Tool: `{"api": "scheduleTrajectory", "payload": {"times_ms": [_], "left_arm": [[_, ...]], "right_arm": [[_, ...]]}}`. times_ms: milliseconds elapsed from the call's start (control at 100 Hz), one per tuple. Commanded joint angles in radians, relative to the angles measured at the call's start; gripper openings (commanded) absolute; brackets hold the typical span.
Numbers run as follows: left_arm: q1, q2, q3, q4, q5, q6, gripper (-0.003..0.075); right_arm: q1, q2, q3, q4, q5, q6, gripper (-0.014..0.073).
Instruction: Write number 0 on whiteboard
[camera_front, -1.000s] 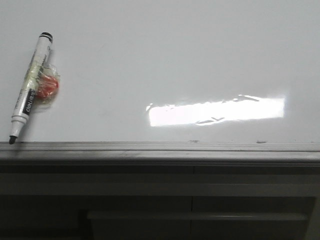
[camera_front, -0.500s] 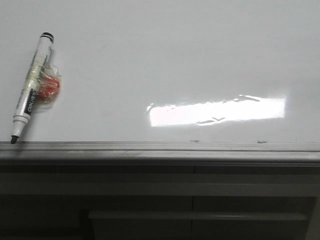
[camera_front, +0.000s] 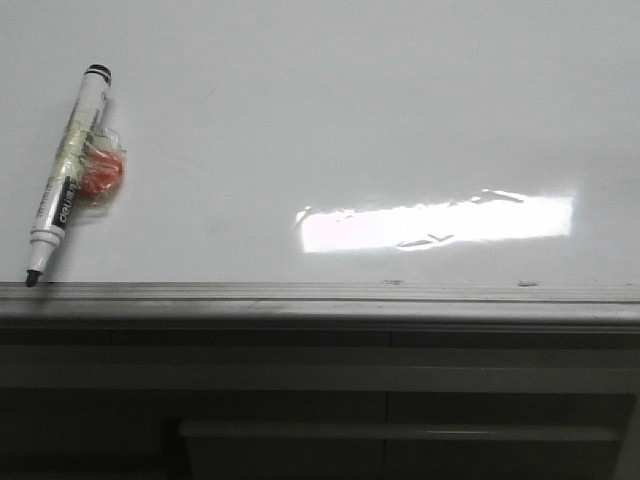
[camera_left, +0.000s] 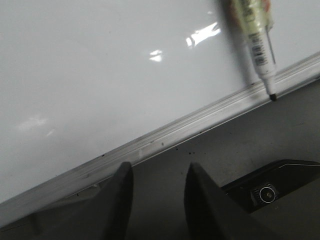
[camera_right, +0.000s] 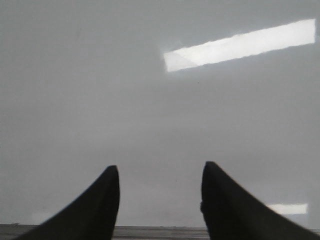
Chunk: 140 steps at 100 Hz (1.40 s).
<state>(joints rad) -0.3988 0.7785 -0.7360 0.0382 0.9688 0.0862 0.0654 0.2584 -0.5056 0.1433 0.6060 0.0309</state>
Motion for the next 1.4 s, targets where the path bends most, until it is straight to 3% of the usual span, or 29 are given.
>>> {"api": "scheduleTrajectory", "payload": {"times_ms": [0,220,360,1030,1170,1390], "left_arm": [[-0.060,0.002,-0.036,0.035,-0.094,-0.133,0.0226],[-0.124,-0.002,-0.022,-0.199,-0.337,-0.197,0.0294],[-0.124,0.041,0.010,-0.220,-0.358,-0.204,0.0360],[-0.124,0.310,0.022,-0.293,-0.490,-0.207,0.0356],[-0.124,0.356,0.022,-0.293,-0.476,-0.207,0.0307],[-0.124,0.431,0.022,-0.280,-0.503,-0.207,0.0102]], "right_arm": [[-0.005,0.020,-0.034,-0.004,-0.080,-0.015,0.0321],[-0.005,0.020,-0.034,-0.004,-0.077,-0.015,0.0321],[-0.005,0.020,-0.034,-0.004,-0.069,-0.015,0.0321],[-0.005,0.020,-0.032,-0.004,-0.068,-0.015,0.0321],[-0.005,0.020,-0.032,-0.004,-0.068,-0.015,0.0321],[-0.005,0.020,-0.032,-0.004,-0.068,-0.015,0.0320]]}}
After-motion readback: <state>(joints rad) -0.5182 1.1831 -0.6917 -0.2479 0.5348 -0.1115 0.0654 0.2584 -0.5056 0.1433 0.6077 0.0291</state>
